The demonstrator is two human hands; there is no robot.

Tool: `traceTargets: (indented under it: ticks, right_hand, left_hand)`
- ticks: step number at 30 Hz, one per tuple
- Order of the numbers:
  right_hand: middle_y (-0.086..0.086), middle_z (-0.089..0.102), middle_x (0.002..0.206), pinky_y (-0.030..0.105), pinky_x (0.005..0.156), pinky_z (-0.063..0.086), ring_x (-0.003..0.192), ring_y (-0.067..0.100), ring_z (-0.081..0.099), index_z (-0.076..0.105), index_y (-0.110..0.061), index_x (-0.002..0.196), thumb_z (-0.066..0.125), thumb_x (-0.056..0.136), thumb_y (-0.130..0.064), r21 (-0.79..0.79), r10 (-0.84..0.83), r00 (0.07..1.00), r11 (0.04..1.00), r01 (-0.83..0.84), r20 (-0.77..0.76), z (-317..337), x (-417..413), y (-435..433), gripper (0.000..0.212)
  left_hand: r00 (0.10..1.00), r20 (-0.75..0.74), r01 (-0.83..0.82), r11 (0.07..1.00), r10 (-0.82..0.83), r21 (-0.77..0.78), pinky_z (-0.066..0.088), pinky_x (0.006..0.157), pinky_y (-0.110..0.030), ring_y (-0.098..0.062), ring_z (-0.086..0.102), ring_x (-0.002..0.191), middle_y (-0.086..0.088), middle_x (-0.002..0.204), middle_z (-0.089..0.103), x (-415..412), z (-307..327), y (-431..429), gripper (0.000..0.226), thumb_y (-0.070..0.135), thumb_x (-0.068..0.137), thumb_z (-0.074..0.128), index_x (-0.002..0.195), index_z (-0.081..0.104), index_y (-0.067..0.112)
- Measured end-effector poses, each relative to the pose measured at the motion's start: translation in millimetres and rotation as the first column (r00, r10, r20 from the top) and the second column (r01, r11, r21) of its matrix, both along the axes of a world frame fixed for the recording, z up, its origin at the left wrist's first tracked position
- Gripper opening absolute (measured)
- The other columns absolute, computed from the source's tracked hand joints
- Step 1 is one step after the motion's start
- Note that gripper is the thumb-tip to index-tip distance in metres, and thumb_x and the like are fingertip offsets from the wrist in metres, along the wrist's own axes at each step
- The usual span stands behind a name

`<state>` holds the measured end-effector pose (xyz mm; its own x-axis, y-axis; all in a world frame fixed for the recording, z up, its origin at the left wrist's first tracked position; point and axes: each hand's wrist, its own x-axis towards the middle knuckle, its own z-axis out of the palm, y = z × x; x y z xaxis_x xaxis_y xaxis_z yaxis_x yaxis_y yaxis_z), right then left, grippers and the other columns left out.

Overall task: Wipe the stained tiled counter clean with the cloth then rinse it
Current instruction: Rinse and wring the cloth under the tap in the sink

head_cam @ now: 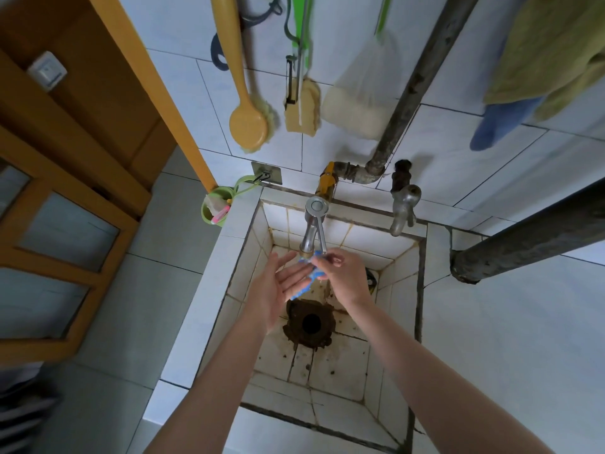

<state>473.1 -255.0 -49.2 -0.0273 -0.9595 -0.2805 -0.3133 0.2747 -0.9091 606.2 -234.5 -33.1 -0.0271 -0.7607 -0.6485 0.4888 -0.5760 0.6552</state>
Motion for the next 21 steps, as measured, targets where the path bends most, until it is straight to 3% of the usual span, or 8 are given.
traceTargets:
  ticks: [2,4,7,10,13,15,19,21]
  right_hand:
    - [0.004,0.065,0.083,0.014,0.057,0.053,0.069,0.011,0.064,0.066,-0.002,0.101,0.059,0.091,-0.016,0.083,-0.037,0.995,0.996,0.029,0.098,2.4,-3.2,-4.0,0.018]
    - [0.004,0.064,0.088,0.019,0.065,0.056,0.077,0.01,0.064,0.063,-0.002,0.106,0.054,0.094,-0.016,0.155,-0.028,0.982,0.988,-0.001,0.185,2.4,-3.1,-4.9,0.02]
    - [-0.005,0.066,0.078,0.02,0.069,0.055,0.075,0.005,0.064,0.063,-0.009,0.094,0.054,0.093,-0.019,0.201,-0.025,0.959,0.979,-0.034,0.282,3.5,0.3,-5.0,0.013]
    - [-0.008,0.067,0.065,0.02,0.068,0.051,0.064,0.003,0.064,0.062,-0.016,0.081,0.054,0.091,-0.021,0.234,-0.075,0.936,0.972,-0.009,0.345,9.2,1.5,-7.8,0.013]
    - [0.013,0.064,0.083,0.036,0.084,0.051,0.076,0.021,0.062,0.063,-0.012,0.085,0.051,0.095,-0.02,0.251,-0.032,0.945,0.967,-0.053,0.326,11.3,-0.3,-8.2,0.018]
    - [0.017,0.062,0.086,0.044,0.087,0.05,0.078,0.026,0.06,0.062,-0.009,0.084,0.051,0.095,-0.02,0.26,-0.024,0.951,0.964,-0.06,0.308,11.9,-0.9,-8.2,0.019]
    - [0.007,0.067,0.09,0.026,0.066,0.058,0.078,0.017,0.067,0.062,-0.01,0.093,0.057,0.093,-0.024,0.325,-0.128,0.948,0.945,0.028,0.292,9.1,-2.1,-10.2,0.016]
    - [0.004,0.067,0.088,0.023,0.06,0.058,0.076,0.015,0.068,0.063,-0.012,0.093,0.058,0.092,-0.025,0.336,-0.168,0.939,0.94,0.061,0.3,5.7,-3.2,-9.3,0.013]
  left_hand:
    - [0.987,0.153,0.055,0.998,-0.048,-0.039,0.055,0.078,-0.026,-0.022,0.065,0.097,-0.014,0.11,0.066,5.9,-6.1,1.4,0.03,0.02,0.099,0.038,0.12,0.055,0.006]
    - [0.936,0.331,0.147,0.987,-0.118,-0.063,0.048,0.085,-0.025,-0.019,0.057,0.108,-0.009,0.122,0.059,12.9,-14.5,3.4,0.031,0.015,0.096,0.044,0.126,0.052,0.01]
    - [0.829,0.492,0.325,0.945,-0.265,-0.038,0.031,0.099,-0.029,-0.012,0.039,0.125,0.005,0.136,0.045,20.4,-27.3,6.7,0.04,0.026,0.094,0.05,0.134,0.046,0.024]
    - [0.78,0.525,0.449,0.889,-0.34,-0.092,0.028,0.104,-0.031,-0.007,0.037,0.128,0.013,0.139,0.042,22.6,-29.0,6.2,0.041,0.036,0.092,0.05,0.133,0.044,0.032]
    - [0.714,0.561,0.569,0.814,-0.418,-0.116,0.029,0.101,-0.032,-0.003,0.044,0.119,0.017,0.127,0.053,19.7,-24.2,2.4,0.029,0.041,0.088,0.054,0.117,0.052,0.04]
    - [0.706,0.569,0.563,0.821,-0.422,-0.09,0.031,0.101,-0.031,-0.003,0.048,0.115,0.014,0.123,0.057,18.9,-27.0,0.7,0.027,0.043,0.085,0.058,0.111,0.058,0.035]
    - [0.783,0.518,0.45,0.889,-0.345,-0.088,0.043,0.074,-0.009,-0.003,0.061,0.08,-0.001,0.093,0.067,18.5,-26.0,6.1,0.027,0.029,0.089,0.057,0.107,0.062,0.009]
    - [0.787,0.524,0.424,0.902,-0.326,-0.076,0.043,0.067,-0.006,-0.006,0.061,0.079,-0.002,0.092,0.067,21.5,-27.5,9.0,0.026,0.028,0.089,0.056,0.106,0.061,0.008]
